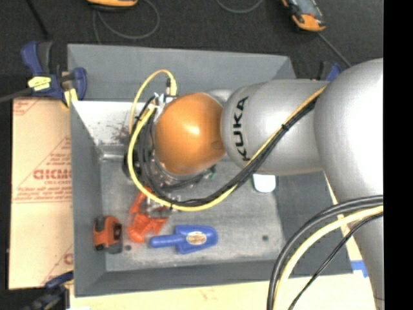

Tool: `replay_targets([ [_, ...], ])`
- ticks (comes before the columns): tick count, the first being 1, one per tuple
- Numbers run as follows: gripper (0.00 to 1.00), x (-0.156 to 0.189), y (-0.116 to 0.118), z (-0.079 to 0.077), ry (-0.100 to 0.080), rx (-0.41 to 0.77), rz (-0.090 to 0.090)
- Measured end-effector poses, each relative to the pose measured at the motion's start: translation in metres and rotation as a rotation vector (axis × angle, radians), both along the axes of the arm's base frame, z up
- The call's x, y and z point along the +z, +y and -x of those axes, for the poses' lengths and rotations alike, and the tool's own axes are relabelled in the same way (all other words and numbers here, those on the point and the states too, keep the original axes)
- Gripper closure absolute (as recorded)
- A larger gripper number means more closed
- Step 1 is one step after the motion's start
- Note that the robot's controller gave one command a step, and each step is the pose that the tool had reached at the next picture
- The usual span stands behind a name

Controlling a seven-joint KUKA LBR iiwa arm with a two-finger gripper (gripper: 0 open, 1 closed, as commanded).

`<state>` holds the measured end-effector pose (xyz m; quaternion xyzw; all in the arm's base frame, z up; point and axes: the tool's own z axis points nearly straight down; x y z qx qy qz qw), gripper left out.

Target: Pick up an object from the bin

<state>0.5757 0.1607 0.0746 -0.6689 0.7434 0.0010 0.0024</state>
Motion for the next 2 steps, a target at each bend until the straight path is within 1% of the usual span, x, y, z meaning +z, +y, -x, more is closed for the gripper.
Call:
replay_targets([
  [1,0.0,-0.0001,-0.0004,0.0001,0.001,-0.003,0.001],
  [2,1.0,0.0003,-0.0001,0.0001,0.003,-0.004,0.001],
])
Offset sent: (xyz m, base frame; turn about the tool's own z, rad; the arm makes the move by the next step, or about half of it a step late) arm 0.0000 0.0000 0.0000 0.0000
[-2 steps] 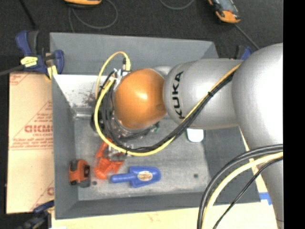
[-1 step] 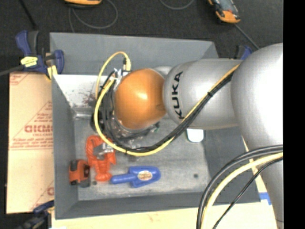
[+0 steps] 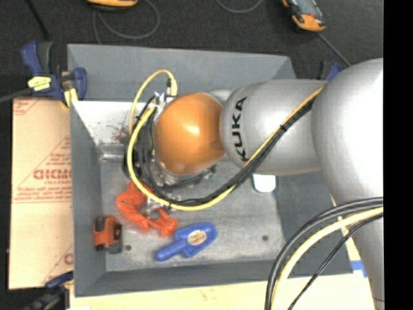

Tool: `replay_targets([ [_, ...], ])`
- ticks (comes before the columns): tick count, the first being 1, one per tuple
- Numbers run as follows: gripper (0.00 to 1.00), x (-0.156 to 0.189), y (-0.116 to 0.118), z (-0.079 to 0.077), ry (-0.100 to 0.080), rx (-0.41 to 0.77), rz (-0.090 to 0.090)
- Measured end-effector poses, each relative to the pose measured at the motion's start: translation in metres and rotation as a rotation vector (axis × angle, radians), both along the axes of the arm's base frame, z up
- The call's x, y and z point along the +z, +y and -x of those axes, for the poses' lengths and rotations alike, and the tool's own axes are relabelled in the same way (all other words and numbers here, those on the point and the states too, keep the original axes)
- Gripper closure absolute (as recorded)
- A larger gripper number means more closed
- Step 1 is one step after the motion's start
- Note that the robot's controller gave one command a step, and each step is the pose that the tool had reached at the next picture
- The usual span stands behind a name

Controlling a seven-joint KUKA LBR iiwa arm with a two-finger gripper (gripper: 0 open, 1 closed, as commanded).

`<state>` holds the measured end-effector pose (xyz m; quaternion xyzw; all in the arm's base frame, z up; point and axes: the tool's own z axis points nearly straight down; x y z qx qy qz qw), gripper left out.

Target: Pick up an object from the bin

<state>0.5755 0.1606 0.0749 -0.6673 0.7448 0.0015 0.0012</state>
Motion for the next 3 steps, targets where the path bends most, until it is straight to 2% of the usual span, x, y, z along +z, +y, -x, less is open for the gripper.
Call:
replay_targets([
  [1,1.0,0.0,0.0,0.0,0.0,0.0,0.0],
  [2,1.0,0.043,0.01,-0.002,0.005,-0.027,0.004],
  [3,1.0,0.098,0.025,-0.029,-0.003,-0.021,0.002],
])
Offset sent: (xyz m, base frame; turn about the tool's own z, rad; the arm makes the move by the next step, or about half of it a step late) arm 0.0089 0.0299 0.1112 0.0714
